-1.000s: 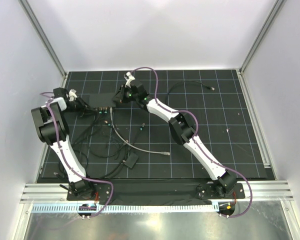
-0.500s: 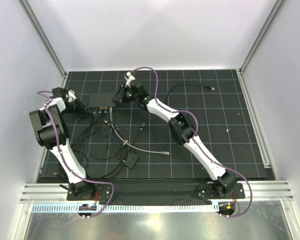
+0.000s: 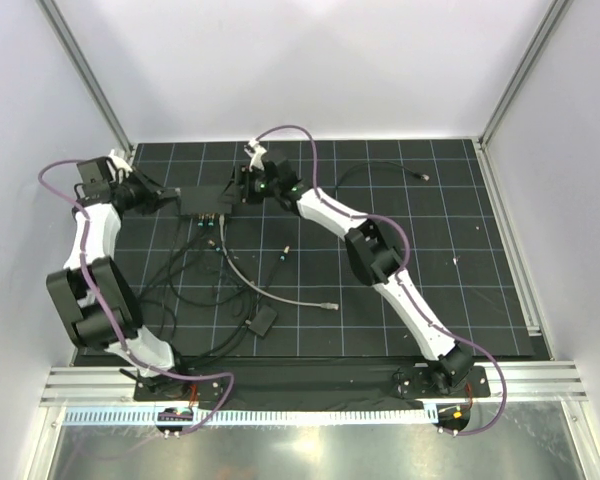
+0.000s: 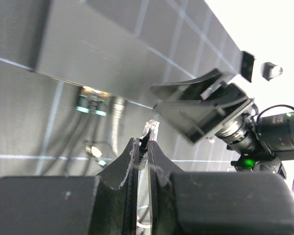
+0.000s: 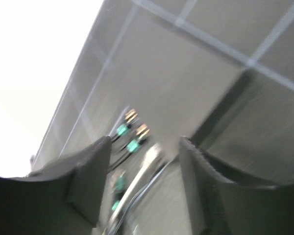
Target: Pull the plug from the switch port
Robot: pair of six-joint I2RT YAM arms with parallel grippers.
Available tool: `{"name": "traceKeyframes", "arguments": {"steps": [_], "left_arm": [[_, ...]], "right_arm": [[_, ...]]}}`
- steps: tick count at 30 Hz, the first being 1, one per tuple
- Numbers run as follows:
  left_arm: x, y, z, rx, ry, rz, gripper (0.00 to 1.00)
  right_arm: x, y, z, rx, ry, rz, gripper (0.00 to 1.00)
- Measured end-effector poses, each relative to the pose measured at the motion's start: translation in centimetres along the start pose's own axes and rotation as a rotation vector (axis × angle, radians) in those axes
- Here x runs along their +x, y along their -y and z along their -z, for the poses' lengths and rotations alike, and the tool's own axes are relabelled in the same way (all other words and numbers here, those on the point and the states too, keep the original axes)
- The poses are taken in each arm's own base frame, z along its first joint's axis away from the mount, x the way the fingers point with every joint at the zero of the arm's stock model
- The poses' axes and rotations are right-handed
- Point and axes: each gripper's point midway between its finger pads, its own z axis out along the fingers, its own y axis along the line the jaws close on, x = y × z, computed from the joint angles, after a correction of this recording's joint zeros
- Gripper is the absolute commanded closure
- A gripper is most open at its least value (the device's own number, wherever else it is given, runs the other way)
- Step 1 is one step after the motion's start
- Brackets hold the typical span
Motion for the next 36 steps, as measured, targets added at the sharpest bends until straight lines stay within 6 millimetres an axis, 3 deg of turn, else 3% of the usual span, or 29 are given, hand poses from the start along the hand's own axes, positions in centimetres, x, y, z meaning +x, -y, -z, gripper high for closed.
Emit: {"name": "traceKeyframes", "arguments": {"steps": [2, 4, 9, 13, 17, 20, 25, 31, 33, 34, 36], "left_arm": [[0.0, 1.7, 1.5, 0.019, 0.036, -0.02, 1.0], [-0.2, 4.2, 3.5, 0.053, 0.083, -0.054, 1.0], [-0.4, 8.9, 7.4, 0.133, 0.171, -0.124, 1.0], [-0.1, 10.0, 8.2, 0.15, 0.181, -0.121, 1.0], [0.4, 10.3, 8.0, 0.148, 0.167, -0.104, 1.0], [0.7, 10.5, 8.3, 0.145, 0.165, -0.099, 1.0], [0.9, 11.3, 9.5, 0.15, 0.183, -0.106, 1.0], [0.8, 12.2, 10.5, 0.159, 0.204, -0.127, 0.99], [0.9, 11.7, 10.4, 0.126, 0.203, -0.125, 0.77], [0.9, 11.3, 10.3, 0.107, 0.203, -0.126, 0.53], [0.8, 10.2, 10.0, 0.053, 0.208, -0.117, 0.42]], "right_arm": [[-0.2, -2.0, 1.5, -0.053, -0.031, 0.021, 0.19], [-0.3, -4.6, 3.2, -0.124, -0.055, 0.036, 0.16], [-2.1, -14.6, 8.3, -0.467, -0.022, 0.114, 0.11], [-1.9, -21.4, 10.7, -0.727, -0.008, 0.134, 0.11], [0.2, -24.9, 11.6, -0.832, -0.042, 0.139, 0.13], [2.2, -25.4, 10.6, -0.817, -0.081, 0.154, 0.2], [5.3, -24.5, 8.6, -0.724, -0.151, 0.161, 0.26], [5.4, -22.6, 7.6, -0.651, -0.145, 0.184, 0.3], [5.1, -21.4, 7.1, -0.6, -0.136, 0.185, 0.3], [4.9, -20.6, 6.8, -0.566, -0.128, 0.182, 0.3], [4.3, -18.7, 6.4, -0.489, -0.11, 0.166, 0.3]]}}
